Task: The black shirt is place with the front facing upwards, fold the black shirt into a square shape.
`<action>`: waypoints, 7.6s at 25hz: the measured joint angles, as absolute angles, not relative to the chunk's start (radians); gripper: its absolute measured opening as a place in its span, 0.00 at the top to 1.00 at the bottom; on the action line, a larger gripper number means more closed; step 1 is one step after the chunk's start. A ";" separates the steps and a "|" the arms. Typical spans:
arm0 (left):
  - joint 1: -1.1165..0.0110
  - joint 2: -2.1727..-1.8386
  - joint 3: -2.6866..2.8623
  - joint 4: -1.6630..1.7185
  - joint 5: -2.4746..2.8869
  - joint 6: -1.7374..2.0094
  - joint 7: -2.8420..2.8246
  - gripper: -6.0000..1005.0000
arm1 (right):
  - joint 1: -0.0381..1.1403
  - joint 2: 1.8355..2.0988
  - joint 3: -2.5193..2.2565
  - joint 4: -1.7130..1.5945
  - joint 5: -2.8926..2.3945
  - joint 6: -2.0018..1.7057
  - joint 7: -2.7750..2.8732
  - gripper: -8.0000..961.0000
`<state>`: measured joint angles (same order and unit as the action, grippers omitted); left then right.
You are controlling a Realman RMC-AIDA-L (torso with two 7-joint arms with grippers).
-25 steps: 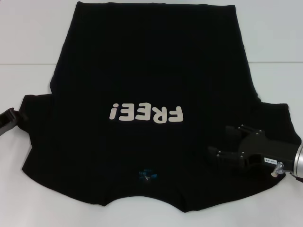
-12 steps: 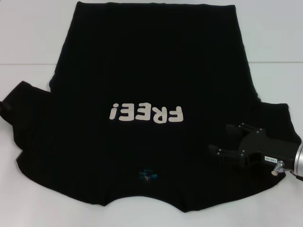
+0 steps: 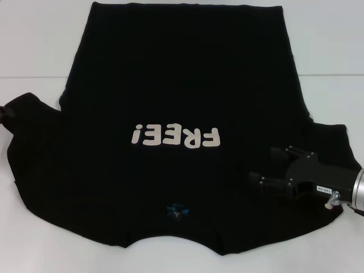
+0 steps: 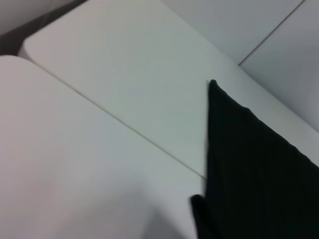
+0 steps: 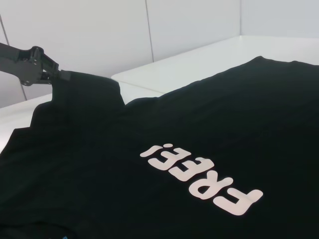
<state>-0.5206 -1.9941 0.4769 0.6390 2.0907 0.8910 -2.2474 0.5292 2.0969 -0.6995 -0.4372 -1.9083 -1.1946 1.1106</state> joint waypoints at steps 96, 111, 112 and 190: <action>-0.333 -2.163 0.769 0.816 1.942 1.538 -1.227 0.16 | 0.655 1.984 -0.563 -0.886 -2.718 -1.441 2.613 0.02; -0.332 -2.165 0.768 0.815 1.942 1.533 -1.224 0.16 | 0.695 1.985 -0.611 -0.789 -2.715 -1.346 2.611 0.02; -0.332 -2.165 0.768 0.815 1.942 1.533 -1.224 0.16 | 0.697 1.985 -0.612 -0.783 -2.716 -1.344 2.611 0.02; -0.327 -2.158 0.764 0.801 1.937 1.531 -1.225 0.17 | 0.831 2.013 -0.806 -0.791 -2.476 -1.308 2.505 0.81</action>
<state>-0.3267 -2.1582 0.7638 0.8006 1.9368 1.5309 -1.2254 0.8314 2.0127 -0.8056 -0.7915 -2.4763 -1.3079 2.5047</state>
